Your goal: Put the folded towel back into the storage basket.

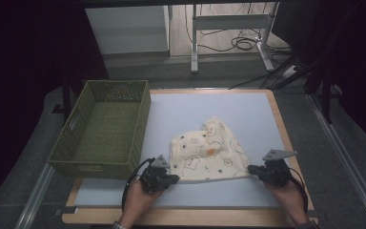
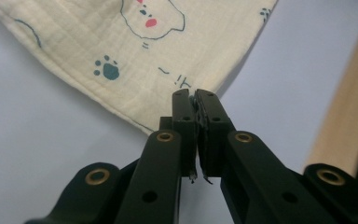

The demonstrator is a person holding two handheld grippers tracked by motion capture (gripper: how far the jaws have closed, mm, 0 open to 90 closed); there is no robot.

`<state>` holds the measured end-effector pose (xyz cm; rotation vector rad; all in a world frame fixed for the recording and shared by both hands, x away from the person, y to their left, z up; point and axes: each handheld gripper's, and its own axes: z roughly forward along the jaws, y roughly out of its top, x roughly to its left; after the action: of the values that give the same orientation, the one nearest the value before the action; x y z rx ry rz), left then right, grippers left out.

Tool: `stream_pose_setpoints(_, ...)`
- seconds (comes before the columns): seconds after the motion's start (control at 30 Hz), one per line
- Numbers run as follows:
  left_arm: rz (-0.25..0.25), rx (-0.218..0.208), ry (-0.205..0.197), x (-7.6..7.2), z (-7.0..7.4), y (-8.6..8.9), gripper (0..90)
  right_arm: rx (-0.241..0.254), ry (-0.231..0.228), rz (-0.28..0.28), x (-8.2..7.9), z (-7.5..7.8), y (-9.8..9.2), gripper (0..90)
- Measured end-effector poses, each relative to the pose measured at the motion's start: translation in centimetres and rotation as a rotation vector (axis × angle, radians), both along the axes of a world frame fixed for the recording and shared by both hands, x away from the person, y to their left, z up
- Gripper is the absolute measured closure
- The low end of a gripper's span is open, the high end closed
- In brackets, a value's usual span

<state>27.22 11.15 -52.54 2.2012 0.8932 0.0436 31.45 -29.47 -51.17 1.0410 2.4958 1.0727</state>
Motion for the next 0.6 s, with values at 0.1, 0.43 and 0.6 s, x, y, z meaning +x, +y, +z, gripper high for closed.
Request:
stream_pose_setpoints(0.1,-0.029,-0.005,0.028,-1.4,-0.2,0.3,86.5,0.004,0.019,0.022,-2.1,-0.1,-0.1,85.2)
stream_pose_setpoints(0.43,0.102,-0.021,-0.116,2.0,2.4,0.0,59.2,0.008,-0.026,-0.019,-0.3,1.7,-0.6,73.6)
stream_pose_setpoints(0.6,0.165,-0.026,-0.122,5.7,2.3,-1.5,56.3,0.014,-0.016,-0.045,4.2,1.6,0.7,74.2)
